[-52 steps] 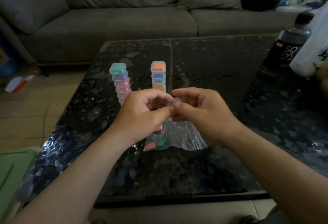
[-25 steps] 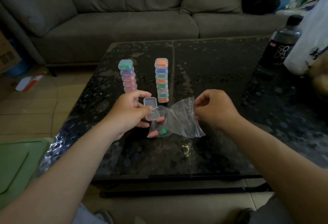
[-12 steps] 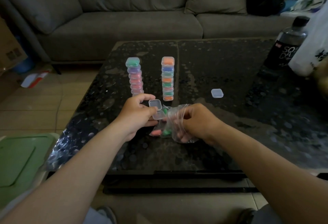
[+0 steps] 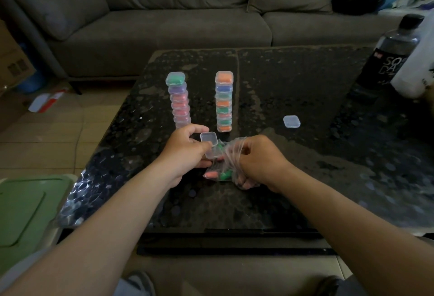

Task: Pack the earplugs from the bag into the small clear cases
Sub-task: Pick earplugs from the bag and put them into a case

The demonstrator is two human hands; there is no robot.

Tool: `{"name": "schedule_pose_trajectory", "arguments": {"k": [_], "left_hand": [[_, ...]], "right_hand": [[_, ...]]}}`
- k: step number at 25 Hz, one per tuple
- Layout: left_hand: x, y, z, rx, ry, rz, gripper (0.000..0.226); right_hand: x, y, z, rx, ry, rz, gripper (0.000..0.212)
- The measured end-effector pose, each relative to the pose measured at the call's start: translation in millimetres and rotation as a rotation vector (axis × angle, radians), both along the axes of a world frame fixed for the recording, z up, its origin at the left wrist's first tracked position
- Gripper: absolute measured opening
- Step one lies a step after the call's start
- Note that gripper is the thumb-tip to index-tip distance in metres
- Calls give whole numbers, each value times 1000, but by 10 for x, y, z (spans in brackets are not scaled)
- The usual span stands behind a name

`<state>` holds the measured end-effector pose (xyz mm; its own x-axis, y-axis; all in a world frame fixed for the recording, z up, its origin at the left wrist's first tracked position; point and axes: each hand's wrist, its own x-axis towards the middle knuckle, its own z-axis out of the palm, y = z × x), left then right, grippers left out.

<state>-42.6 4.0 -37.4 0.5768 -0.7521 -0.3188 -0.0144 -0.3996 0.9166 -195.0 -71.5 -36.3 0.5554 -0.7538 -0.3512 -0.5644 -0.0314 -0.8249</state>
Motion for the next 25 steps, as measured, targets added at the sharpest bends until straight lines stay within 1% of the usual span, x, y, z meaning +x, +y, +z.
{"name": "schedule_pose_trajectory", "arguments": {"k": [2, 5, 6, 8, 9, 10, 13, 17, 25], "left_hand": [[-5, -12, -10, 10, -19, -6, 33], [-13, -19, -20, -12, -13, 17, 29], [-15, -15, -21, -26, -4, 30, 27], [-23, -11, -24, -36, -5, 43, 24], [-22, -14, -26, -34, -7, 47, 23], [-26, -16, -23, -32, -4, 49, 23], [-27, -20, -15, -24, 17, 49, 23], [-46, -7, -12, -33, 38, 6, 27], [-94, 1, -33, -50, -20, -75, 26]], "right_hand": [[10, -2, -9, 9, -9, 2, 17], [16, 16, -21, 9, -63, -17, 9], [13, 23, -16, 30, -102, -23, 16], [8, 33, 1, 91, -162, -34, 38], [7, 40, 18, 113, -173, -37, 43], [-2, 44, 32, 128, -181, -34, 41], [-27, 33, 47, 142, -178, 19, 20], [-45, 19, 46, 134, -174, 46, 11], [-11, 14, -4, 107, -160, 34, 11]]}}
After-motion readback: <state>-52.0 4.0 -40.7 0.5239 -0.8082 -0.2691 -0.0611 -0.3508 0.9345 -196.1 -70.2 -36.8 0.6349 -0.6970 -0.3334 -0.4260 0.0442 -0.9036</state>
